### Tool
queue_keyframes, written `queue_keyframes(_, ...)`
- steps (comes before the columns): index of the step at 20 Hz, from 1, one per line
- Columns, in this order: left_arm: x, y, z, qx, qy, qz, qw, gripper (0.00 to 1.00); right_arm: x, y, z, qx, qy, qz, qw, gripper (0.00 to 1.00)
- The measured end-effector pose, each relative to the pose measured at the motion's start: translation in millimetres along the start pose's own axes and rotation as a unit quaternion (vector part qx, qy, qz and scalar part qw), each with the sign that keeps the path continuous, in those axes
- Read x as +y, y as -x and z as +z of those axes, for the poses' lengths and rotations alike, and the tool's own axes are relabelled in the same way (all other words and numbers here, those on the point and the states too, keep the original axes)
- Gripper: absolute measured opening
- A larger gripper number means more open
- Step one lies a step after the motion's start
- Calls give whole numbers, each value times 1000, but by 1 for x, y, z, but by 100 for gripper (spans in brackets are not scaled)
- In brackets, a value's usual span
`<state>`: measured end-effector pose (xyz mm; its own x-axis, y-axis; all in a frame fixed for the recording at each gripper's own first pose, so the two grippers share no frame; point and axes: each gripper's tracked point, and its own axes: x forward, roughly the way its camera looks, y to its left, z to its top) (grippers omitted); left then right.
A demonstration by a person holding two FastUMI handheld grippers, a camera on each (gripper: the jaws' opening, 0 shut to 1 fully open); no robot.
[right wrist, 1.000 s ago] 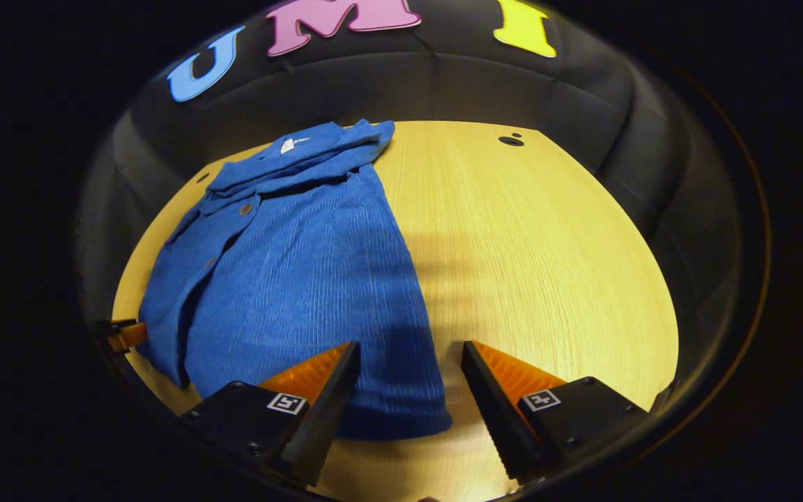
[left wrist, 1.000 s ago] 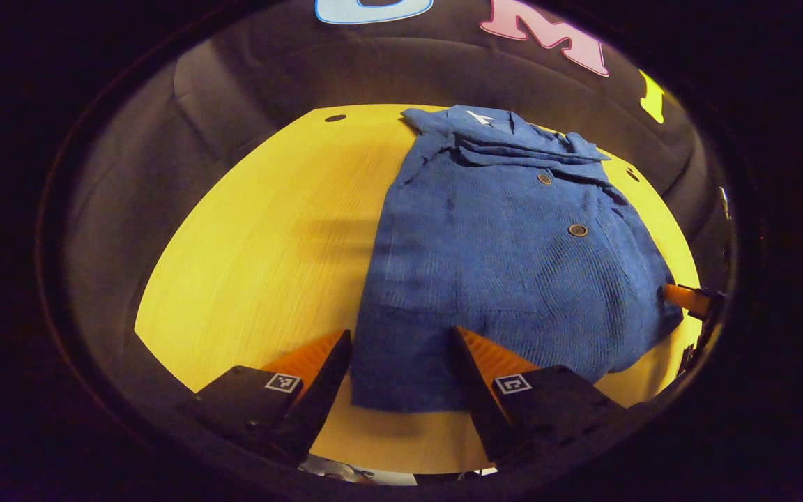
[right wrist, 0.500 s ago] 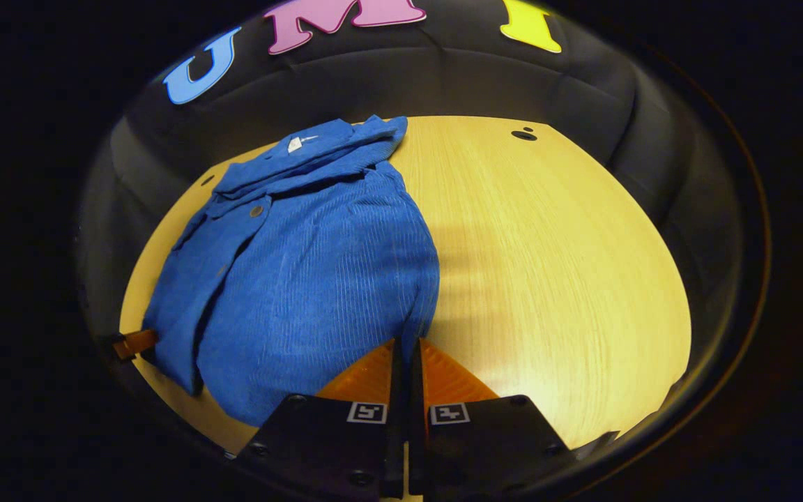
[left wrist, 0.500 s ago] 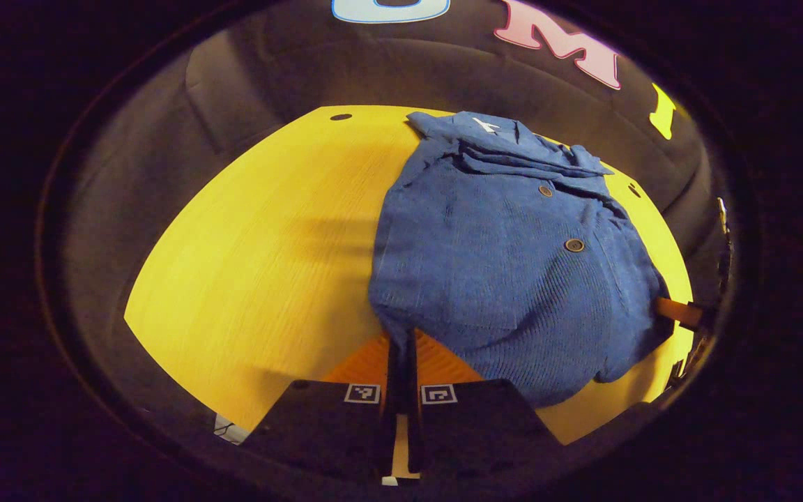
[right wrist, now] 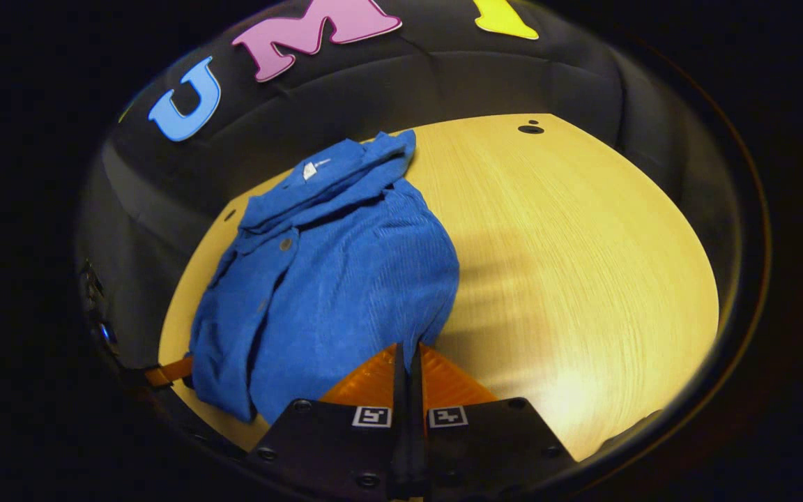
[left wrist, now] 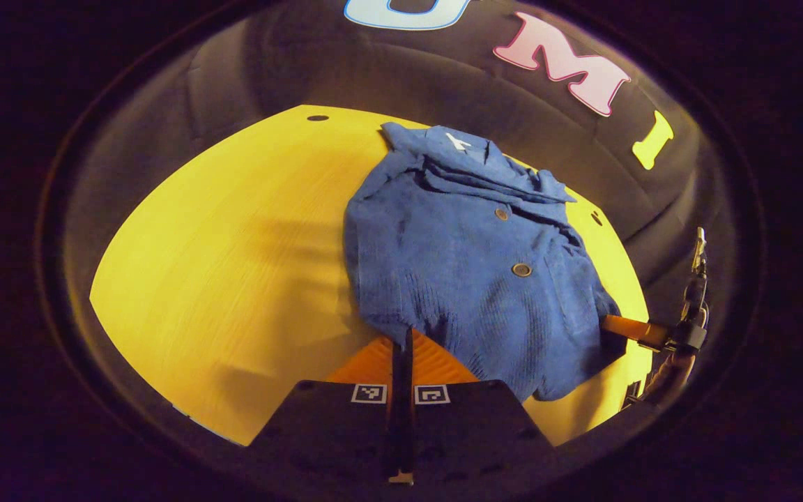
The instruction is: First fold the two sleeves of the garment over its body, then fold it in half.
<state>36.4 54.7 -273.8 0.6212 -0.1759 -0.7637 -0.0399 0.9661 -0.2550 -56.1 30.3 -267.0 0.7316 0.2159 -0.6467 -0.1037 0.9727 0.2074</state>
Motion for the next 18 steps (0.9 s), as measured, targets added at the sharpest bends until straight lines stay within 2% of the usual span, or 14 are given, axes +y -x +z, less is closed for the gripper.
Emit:
queue_keyframes(4, -21, 14, 76, -62, 3, -28, 998, 0, 34, -11, 55, -41, 17, 26, 999, 5)
queue_keyframes(8, -32, -1, 159, -121, -27, -40, 991, 0, 70, -26, 133, -104, 39, 55, 992, 5)
queue_keyframes(12, -43, -22, 242, -186, -73, -40, 979, 0, 92, -50, 206, -167, 57, 68, 982, 4)
queue_keyframes(15, -51, -44, 307, -238, -114, -35, 964, 0, 99, -74, 259, -204, 79, 59, 974, 4)
queue_keyframes(17, -60, -57, 357, -299, -134, -37, 944, 0, 101, -95, 292, -227, 95, 46, 968, 4)
queue_keyframes(18, -62, -68, 372, -313, -143, -32, 938, 0, 101, -108, 306, -235, 101, 39, 966, 4)
